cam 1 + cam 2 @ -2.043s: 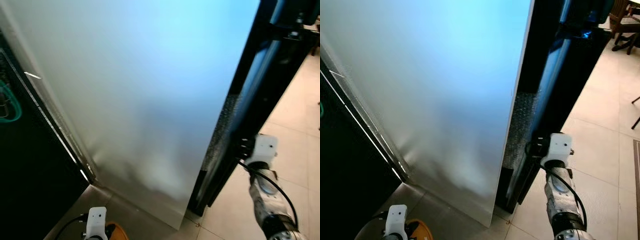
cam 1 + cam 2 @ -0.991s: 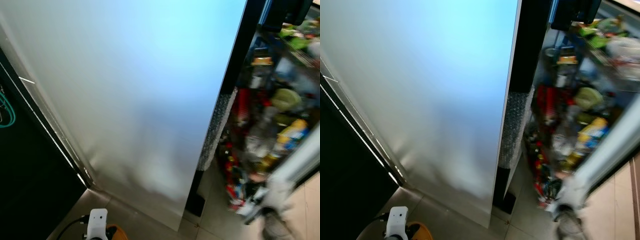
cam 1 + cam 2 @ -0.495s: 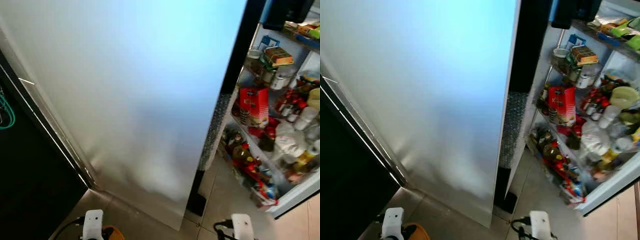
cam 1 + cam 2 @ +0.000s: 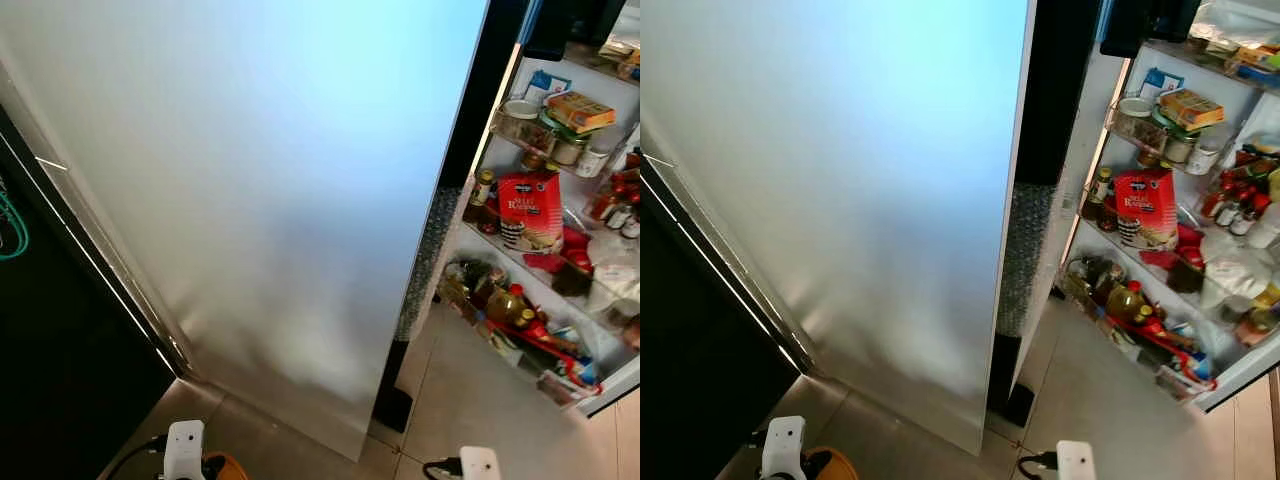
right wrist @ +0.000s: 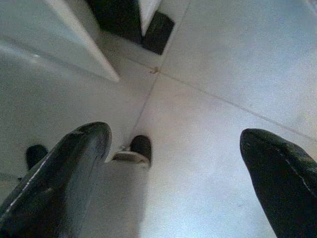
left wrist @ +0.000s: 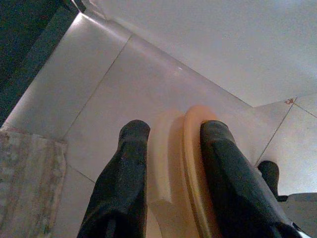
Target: Restocking fridge
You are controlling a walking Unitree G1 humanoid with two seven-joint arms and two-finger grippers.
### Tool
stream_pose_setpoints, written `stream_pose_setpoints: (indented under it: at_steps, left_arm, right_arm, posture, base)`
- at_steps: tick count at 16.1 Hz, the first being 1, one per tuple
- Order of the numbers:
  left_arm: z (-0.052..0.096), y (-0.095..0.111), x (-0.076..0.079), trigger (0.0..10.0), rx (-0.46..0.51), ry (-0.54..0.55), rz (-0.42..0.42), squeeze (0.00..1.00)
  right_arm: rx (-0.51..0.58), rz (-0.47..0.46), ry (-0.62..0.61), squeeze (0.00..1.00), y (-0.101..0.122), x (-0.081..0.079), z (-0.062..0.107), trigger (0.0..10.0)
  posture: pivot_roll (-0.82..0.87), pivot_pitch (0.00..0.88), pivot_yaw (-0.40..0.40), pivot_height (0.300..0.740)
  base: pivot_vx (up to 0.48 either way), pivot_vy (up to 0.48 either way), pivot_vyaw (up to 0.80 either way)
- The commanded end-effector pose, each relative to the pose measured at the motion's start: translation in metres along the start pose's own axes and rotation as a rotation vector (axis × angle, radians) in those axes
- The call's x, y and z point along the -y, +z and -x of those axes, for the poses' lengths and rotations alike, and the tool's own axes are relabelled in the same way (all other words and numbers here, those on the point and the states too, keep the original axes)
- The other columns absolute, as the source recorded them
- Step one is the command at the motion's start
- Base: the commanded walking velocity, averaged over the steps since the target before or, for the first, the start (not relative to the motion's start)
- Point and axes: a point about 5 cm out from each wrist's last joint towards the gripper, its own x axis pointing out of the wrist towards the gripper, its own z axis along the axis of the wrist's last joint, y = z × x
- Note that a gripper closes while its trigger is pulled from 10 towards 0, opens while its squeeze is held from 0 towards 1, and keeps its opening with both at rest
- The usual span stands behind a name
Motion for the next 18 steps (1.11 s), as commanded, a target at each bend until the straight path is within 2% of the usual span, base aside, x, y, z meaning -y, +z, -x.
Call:
stream_pose_setpoints:
  at_steps: [1,2,4,5,6,8,11,15,16,18]
  left_arm:
    - [0.005,-0.021,-0.003,10.0,-0.088,0.007,-0.005,0.0]
    - [0.005,-0.022,-0.002,10.0,-0.089,0.004,-0.004,0.0]
    - [0.005,-0.022,0.0,10.0,-0.094,-0.002,-0.016,0.0]
    - [0.005,-0.022,0.0,10.0,-0.094,-0.004,-0.021,0.0]
    - [0.005,-0.023,0.0,10.0,-0.094,-0.004,-0.021,0.0]
    - [0.005,-0.024,0.0,10.0,-0.096,0.0,-0.022,0.0]
    - [0.006,-0.026,-0.001,10.0,-0.102,-0.002,-0.028,0.0]
    - [0.006,-0.027,-0.002,10.0,-0.106,-0.001,-0.032,0.0]
    - [0.006,-0.026,-0.002,10.0,-0.107,0.0,-0.033,0.0]
    - [0.006,-0.026,-0.001,10.0,-0.105,0.002,-0.03,0.0]
  right_arm:
    - [-0.019,-0.009,-0.011,0.0,-0.004,0.003,0.001,10.0]
    - [-0.028,-0.024,-0.021,0.0,-0.006,0.006,0.001,10.0]
    - [-0.041,0.019,-0.008,0.0,-0.012,0.001,0.002,10.0]
    - [-0.053,0.066,-0.01,0.0,-0.016,0.001,0.003,10.0]
    - [-0.056,0.075,-0.009,0.0,-0.017,0.001,0.003,10.0]
    - [-0.075,0.031,-0.012,0.0,-0.024,0.003,0.005,10.0]
    - [-0.074,0.05,-0.009,0.0,-0.025,0.004,0.005,10.0]
    - [-0.075,0.075,-0.006,0.0,-0.026,0.006,0.006,10.0]
    - [-0.074,0.109,-0.003,0.0,-0.026,0.006,0.006,10.0]
    - [-0.076,0.089,-0.003,0.0,-0.026,0.006,0.006,10.0]
  posture:
    - [-0.01,0.018,0.013,0.74]
    - [-0.01,0.015,0.016,0.74]
    - [-0.02,0.01,0.017,0.74]
    - [-0.02,0.001,0.018,0.74]
    - [-0.02,0.0,0.019,0.74]
    - [-0.01,0.0,0.02,0.74]
    - [-0.02,0.0,0.022,0.74]
    - [-0.01,0.0,0.022,0.74]
    - [-0.02,0.001,0.023,0.74]
    - [-0.01,0.007,0.021,0.74]
  base:
    - [0.0,-0.458,0.0]
    - [0.0,-0.461,0.0]
    - [0.0,-0.381,0.0]
    - [0.0,-0.39,0.79]
    - [0.0,-0.39,0.79]
    - [0.0,-0.394,0.39]
    - [0.0,-0.39,0.0]
    - [0.0,-0.387,0.8]
    - [0.0,-0.39,0.8]
    - [0.0,-0.388,0.0]
